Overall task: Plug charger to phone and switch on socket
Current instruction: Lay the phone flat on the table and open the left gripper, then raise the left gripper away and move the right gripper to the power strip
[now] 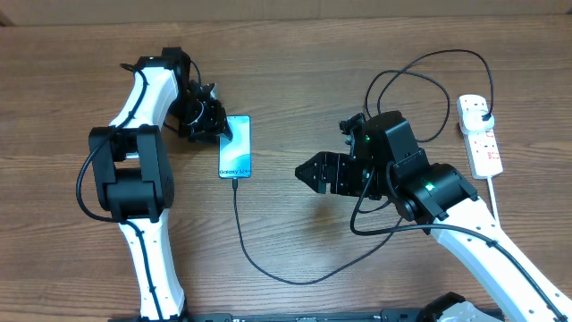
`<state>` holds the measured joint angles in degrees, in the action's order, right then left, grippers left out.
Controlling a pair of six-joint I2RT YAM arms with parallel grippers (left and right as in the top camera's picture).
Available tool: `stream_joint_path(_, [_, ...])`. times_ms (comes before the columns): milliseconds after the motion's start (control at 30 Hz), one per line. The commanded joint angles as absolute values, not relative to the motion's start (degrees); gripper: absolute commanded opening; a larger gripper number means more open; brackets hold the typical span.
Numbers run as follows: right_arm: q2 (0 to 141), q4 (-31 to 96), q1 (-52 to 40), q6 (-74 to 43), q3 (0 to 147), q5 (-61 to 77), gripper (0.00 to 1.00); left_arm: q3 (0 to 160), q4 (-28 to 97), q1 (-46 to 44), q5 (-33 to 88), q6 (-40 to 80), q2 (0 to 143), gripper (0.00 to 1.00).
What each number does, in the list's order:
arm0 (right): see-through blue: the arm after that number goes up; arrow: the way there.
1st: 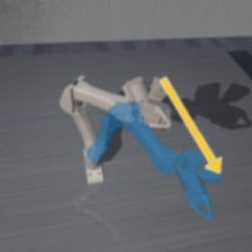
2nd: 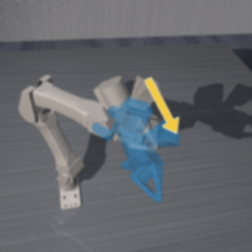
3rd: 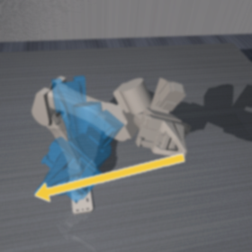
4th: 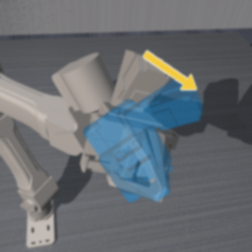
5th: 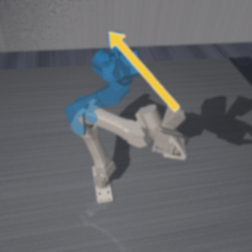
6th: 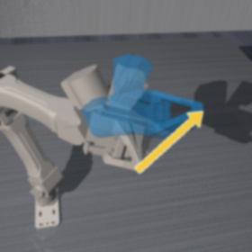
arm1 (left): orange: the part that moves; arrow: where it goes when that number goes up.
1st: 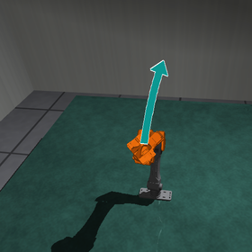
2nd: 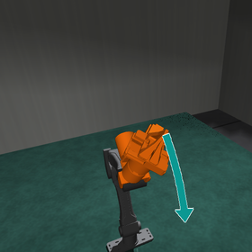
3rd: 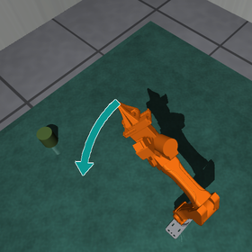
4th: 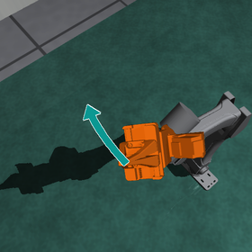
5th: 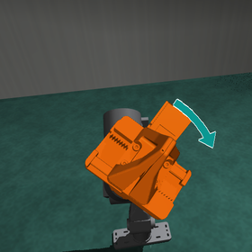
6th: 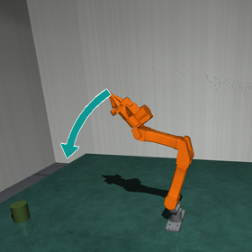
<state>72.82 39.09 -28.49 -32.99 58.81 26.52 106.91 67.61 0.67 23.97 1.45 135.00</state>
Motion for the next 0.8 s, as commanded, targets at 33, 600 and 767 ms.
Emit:
stream_joint_path(33, [72.9,39.29,-28.21,-32.47,59.2,25.5,0.79,106.1,67.44,0.73,14.92,2.7,136.42,0.46])
stream_joint_path(600, [72.88,44.38,-28.18,-31.35,59.2,22.92,0.68,119.31,74.63,1.37,13.76,4.73,123.35,0.41])
stream_joint_path(767, [72.27,46.17,-25.76,-31.38,59.42,23.09,0.5,120.2,75.05,1.32,17.65,4.73,112.27,0.44])
